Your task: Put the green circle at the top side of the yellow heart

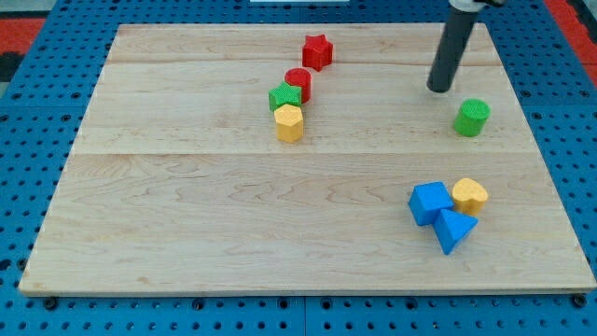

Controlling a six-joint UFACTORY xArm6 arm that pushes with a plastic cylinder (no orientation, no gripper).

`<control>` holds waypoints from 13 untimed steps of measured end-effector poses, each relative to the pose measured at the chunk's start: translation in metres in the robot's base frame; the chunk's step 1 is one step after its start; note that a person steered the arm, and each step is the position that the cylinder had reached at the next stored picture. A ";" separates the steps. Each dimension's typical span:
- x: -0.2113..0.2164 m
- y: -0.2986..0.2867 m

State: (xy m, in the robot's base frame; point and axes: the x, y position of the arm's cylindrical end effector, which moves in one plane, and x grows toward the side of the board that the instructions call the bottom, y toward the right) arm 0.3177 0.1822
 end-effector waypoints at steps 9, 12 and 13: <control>0.128 0.017; 0.103 0.092; 0.140 0.080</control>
State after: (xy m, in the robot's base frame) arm 0.4580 0.2624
